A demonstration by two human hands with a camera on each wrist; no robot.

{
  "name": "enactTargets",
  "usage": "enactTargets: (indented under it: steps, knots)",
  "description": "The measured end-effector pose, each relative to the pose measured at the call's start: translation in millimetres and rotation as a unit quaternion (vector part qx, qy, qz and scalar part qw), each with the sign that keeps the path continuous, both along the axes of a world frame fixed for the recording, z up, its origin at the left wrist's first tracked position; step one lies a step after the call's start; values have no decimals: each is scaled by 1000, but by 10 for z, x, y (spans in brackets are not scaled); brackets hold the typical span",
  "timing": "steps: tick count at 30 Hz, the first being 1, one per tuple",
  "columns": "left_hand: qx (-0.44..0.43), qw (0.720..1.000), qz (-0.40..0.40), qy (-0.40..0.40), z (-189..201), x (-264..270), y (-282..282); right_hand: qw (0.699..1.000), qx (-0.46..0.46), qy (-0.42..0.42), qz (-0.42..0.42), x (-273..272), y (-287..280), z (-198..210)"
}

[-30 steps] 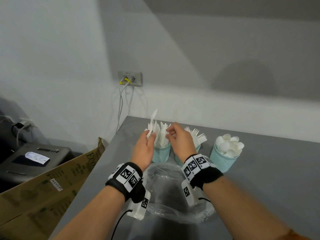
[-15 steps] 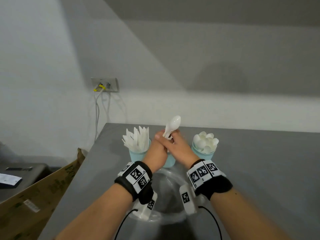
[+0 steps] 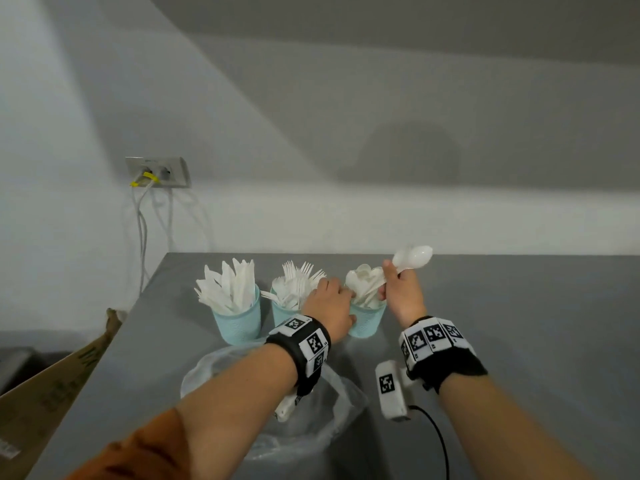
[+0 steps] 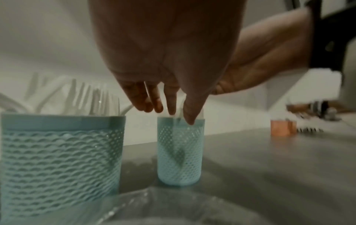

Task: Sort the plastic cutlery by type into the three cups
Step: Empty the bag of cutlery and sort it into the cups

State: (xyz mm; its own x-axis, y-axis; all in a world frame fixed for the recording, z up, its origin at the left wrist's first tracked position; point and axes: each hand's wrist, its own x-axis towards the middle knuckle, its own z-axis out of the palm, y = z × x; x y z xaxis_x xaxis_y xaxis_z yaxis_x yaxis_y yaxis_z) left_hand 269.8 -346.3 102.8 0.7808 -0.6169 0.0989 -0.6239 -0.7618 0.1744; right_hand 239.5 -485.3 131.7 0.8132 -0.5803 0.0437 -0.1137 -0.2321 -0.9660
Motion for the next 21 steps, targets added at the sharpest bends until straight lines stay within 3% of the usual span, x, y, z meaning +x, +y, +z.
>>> enactTargets:
  steps: [6, 10, 14, 18, 21]
  knots:
    - [-70, 997, 4, -32, -71, 44, -144, 998, -6, -13, -54, 29, -190, -51]
    - [-90, 996, 3, -24, -96, 74, -189, 997, -56, 51, 13, 14, -140, -104]
    - [-95, 995, 2, -20, -117, 105, -210, 973, -185, 126, 57, -20, -69, -169]
    - [-74, 997, -3, -29, -128, 121, -218, 991, -123, 51, 35, -34, -14, -150]
    - [-73, 997, -2, -27, -130, 126, -217, 986, -163, -31, 26, -96, -22, -140]
